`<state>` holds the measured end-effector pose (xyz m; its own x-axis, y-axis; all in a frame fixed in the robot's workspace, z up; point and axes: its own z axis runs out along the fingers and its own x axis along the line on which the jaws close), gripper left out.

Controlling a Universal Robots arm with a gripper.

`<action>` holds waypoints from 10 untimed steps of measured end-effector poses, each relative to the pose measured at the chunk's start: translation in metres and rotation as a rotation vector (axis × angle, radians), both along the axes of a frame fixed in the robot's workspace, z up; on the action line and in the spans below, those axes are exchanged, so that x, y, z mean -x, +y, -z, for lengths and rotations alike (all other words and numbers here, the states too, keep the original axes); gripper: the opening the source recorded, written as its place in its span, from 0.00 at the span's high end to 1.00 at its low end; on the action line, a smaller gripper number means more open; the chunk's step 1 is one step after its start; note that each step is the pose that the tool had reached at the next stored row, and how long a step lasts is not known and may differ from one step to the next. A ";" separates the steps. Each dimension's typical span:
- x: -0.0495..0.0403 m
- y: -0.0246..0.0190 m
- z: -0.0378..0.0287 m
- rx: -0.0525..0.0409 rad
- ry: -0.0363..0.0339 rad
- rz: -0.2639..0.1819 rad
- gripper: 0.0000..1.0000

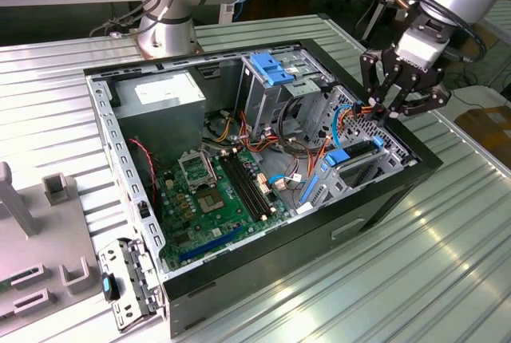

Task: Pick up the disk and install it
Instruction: 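Insert the first disk wire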

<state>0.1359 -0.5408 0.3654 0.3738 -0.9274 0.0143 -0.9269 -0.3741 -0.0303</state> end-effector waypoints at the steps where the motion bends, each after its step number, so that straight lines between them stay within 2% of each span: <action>1: -0.0005 0.0001 0.0000 0.0002 -0.0001 -0.012 0.75; 4: -0.0018 0.0002 0.0000 0.0009 -0.0005 -0.038 0.75; 5: -0.0022 0.0003 0.0002 0.0010 -0.0006 -0.042 0.68; 6: -0.0027 0.0003 0.0003 0.0012 -0.0006 -0.042 0.68; 7: -0.0028 0.0005 0.0004 0.0048 -0.0019 -0.042 0.68; 8: -0.0028 0.0011 0.0004 0.0056 -0.0074 -0.043 0.68; 10: -0.0028 0.0018 0.0004 0.0060 -0.0296 -0.066 0.68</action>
